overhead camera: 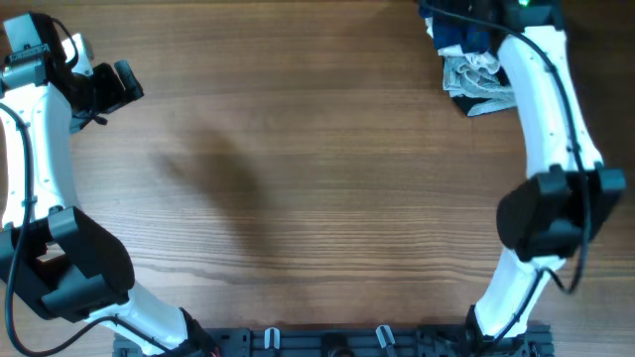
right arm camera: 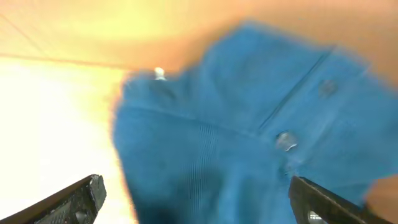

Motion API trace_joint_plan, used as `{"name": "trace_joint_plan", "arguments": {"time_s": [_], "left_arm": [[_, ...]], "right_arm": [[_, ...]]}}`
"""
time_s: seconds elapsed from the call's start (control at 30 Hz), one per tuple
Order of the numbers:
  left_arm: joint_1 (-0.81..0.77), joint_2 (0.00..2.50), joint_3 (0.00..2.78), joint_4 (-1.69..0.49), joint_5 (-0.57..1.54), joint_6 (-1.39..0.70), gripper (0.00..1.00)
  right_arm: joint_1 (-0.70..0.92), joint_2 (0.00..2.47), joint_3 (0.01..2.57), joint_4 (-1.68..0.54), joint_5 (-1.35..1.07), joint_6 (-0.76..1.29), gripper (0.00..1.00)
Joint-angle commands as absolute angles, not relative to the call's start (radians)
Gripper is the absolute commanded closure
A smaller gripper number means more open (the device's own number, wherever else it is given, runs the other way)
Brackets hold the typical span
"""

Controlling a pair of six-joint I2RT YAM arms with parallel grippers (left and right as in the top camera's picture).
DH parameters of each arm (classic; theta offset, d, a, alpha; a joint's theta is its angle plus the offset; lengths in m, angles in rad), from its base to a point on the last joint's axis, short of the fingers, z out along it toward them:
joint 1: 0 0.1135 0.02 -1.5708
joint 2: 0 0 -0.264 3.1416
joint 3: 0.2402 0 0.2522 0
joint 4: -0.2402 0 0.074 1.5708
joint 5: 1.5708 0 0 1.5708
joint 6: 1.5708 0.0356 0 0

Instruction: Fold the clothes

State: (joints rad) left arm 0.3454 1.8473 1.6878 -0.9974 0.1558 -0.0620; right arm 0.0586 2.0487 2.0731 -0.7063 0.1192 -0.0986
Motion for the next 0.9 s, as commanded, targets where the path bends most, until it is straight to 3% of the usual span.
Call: {"name": "trace_joint_plan", "arguments": {"time_s": [0.0, 0.13, 0.3, 0.43, 0.57, 0.67, 0.87], "left_arm": [[0.351, 1.829, 1.705, -1.002, 0.167, -0.061, 0.00], [0.351, 1.829, 1.705, -1.002, 0.167, -0.061, 0.00], [0.351, 1.829, 1.705, -1.002, 0.167, -0.061, 0.00], [0.351, 1.829, 1.705, -1.002, 0.167, -0.061, 0.00], [0.351, 1.829, 1.705, -1.002, 0.167, -0.061, 0.00], [0.351, 1.829, 1.705, -1.002, 0.167, -0.061, 0.00], [0.351, 1.829, 1.705, -1.002, 0.167, -0.061, 0.00]], "right_arm": [[0.021, 1.959, 2.102, -0.599, 0.085, -0.106, 0.00], [-0.047, 2.084, 2.102, -0.532, 0.019, -0.106, 0.00], [-0.097, 2.323, 2.102, -0.681, -0.023, -0.094, 0.00], [-0.102, 2.342, 2.106, -0.702, -0.046, -0.095, 0.00], [-0.132, 2.105, 2.161, -0.712, -0.088, -0.105, 0.00], [-0.132, 1.745, 2.168, -0.697, -0.079, -0.105, 0.00], [-0.132, 1.371, 2.167, -0.706, -0.079, -0.105, 0.00]]}}
